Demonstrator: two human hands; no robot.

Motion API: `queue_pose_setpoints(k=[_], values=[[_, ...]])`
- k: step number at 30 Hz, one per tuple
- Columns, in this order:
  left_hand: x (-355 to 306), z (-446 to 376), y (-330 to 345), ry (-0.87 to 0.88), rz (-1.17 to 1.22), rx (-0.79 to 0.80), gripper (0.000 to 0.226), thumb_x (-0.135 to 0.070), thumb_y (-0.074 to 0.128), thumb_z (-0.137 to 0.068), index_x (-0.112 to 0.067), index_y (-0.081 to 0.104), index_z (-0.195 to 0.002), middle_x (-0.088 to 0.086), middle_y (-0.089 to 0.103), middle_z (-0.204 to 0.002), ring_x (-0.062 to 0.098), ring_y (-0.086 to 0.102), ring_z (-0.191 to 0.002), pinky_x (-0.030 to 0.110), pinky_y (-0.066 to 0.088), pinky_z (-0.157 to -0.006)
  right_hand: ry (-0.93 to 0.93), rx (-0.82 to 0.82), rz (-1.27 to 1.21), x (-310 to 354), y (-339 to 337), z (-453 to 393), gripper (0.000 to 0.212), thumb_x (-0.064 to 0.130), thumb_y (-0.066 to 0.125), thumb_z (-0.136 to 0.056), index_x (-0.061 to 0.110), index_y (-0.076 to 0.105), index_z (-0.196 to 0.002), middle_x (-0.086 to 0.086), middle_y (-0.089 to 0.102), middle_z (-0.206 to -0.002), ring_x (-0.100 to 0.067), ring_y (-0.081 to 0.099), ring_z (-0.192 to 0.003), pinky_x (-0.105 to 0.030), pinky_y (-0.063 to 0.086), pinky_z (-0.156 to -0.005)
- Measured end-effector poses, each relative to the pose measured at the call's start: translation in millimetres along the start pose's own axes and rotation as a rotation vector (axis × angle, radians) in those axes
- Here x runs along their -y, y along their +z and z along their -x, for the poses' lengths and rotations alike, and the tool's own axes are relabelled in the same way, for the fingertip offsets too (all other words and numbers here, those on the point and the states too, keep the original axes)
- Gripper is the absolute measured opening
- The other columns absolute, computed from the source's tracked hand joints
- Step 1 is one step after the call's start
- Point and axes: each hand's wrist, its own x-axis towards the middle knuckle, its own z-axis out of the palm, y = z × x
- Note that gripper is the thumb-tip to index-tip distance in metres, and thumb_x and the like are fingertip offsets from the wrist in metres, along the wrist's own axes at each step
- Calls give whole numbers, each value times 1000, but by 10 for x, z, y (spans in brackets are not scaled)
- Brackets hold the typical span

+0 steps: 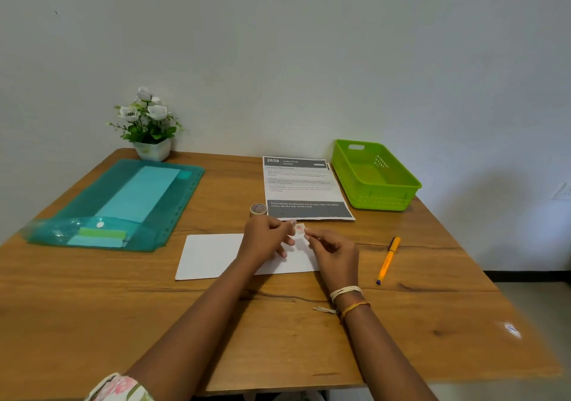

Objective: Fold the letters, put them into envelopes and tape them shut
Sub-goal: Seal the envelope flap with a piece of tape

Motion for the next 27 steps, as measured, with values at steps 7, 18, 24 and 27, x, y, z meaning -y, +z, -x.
queue_pose_setpoints(k=[7, 18, 24, 27], values=[[-22, -65, -7, -85, 243, 138, 14, -16, 71, -86, -3, 74, -83, 11, 75, -79, 20, 68, -53, 22, 49, -42, 92, -9, -59, -11, 8, -22, 21, 1, 73, -78, 20, 77, -85, 9, 74, -84, -1, 69, -81, -18, 54, -75], [94, -90, 128, -25, 117, 45, 15, -24, 71, -86, -10, 77, -88, 2, 76, -82, 21, 64, -55, 30, 48, -55, 317, -10, -120, -4, 7, -72, 10, 11, 75, -79, 14, 72, -89, 2, 74, -76, -8, 71, -72, -23, 57, -68], [112, -44, 149, 37, -10, -20, 9, -20, 65, -88, -21, 74, -91, -10, 73, -76, 7, 62, -52, 18, 46, -47, 436, 70, -181, -24, -72, -243, 17, 2, 68, -82, 17, 72, -75, -3, 72, -74, -9, 64, -67, -23, 53, -64], [168, 43, 176, 173, -144, -113, 14, -15, 65, -87, -23, 74, -95, -13, 69, -80, 4, 60, -63, 20, 50, -58, 456, 225, -121, -17, -125, -441, 25, -5, 59, -85, 14, 72, -77, -10, 72, -83, -15, 66, -76, -28, 56, -70]])
